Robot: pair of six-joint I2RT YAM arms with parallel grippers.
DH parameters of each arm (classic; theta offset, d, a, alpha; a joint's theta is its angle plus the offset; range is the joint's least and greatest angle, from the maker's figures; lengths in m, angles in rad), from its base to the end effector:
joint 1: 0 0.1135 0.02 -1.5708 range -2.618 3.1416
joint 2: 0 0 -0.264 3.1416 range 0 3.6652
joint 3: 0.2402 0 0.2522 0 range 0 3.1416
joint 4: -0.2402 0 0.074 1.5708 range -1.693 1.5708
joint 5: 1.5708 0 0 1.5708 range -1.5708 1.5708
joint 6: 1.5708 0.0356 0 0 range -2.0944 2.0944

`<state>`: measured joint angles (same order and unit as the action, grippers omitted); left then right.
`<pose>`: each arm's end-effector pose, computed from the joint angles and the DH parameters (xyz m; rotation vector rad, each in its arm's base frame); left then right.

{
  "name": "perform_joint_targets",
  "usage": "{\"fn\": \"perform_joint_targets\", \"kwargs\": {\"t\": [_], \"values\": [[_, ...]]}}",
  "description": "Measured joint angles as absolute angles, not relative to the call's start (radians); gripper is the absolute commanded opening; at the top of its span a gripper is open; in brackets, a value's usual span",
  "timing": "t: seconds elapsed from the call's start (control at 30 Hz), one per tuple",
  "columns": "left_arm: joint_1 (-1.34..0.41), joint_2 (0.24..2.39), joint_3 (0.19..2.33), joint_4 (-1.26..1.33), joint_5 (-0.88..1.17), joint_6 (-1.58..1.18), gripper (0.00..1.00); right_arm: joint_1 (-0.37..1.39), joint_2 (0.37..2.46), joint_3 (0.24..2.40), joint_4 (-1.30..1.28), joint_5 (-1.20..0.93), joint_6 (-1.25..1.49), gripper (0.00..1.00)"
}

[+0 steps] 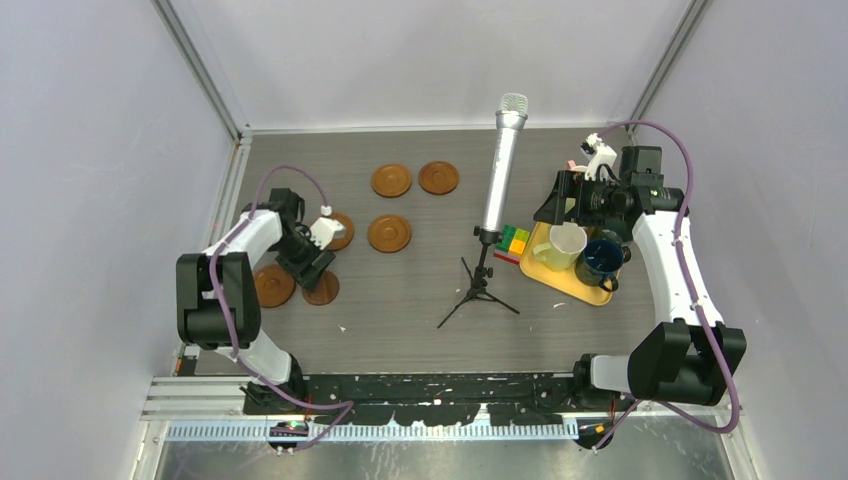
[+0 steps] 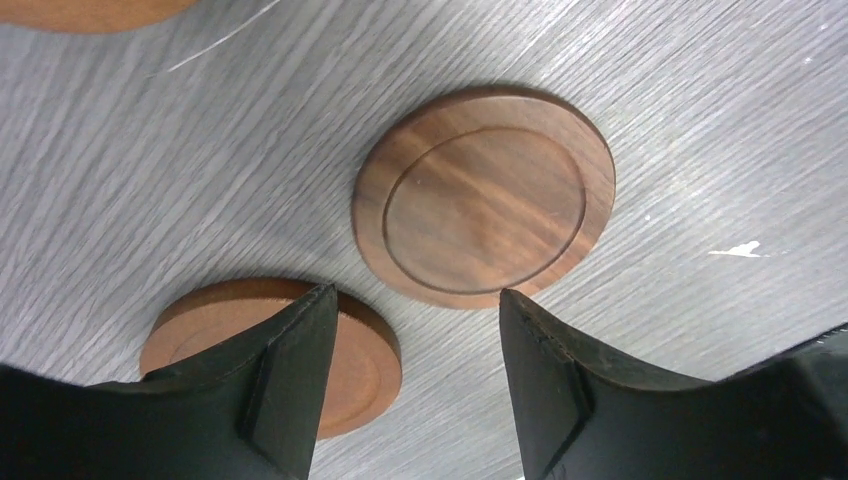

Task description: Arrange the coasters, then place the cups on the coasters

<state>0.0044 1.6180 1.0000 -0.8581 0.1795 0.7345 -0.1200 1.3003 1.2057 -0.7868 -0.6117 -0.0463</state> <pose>0.2772 -0.0051 0.1756 1.0765 2.7811 -0.1992 0.2651 -0.0114 0.3249 -0.1782 2.3389 0.6639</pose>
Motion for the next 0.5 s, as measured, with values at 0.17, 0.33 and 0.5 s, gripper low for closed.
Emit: {"fn": "perform_joint_targets", "kwargs": {"t": [0.17,0.33,0.5], "values": [[0.081,1.587,1.072,-0.929,0.246,0.742,0.62,-0.120,1.300,1.206,-0.787,-0.612,-0.046,0.86],[0.145,1.564,1.090,-0.944,0.250,0.753,0.59,-0.120,1.300,1.206,-0.787,-0.612,-0.046,0.86],[0.179,1.571,1.047,-0.904,0.201,0.742,0.62,-0.120,1.300,1.206,-0.787,-0.612,-0.042,0.86]]}}
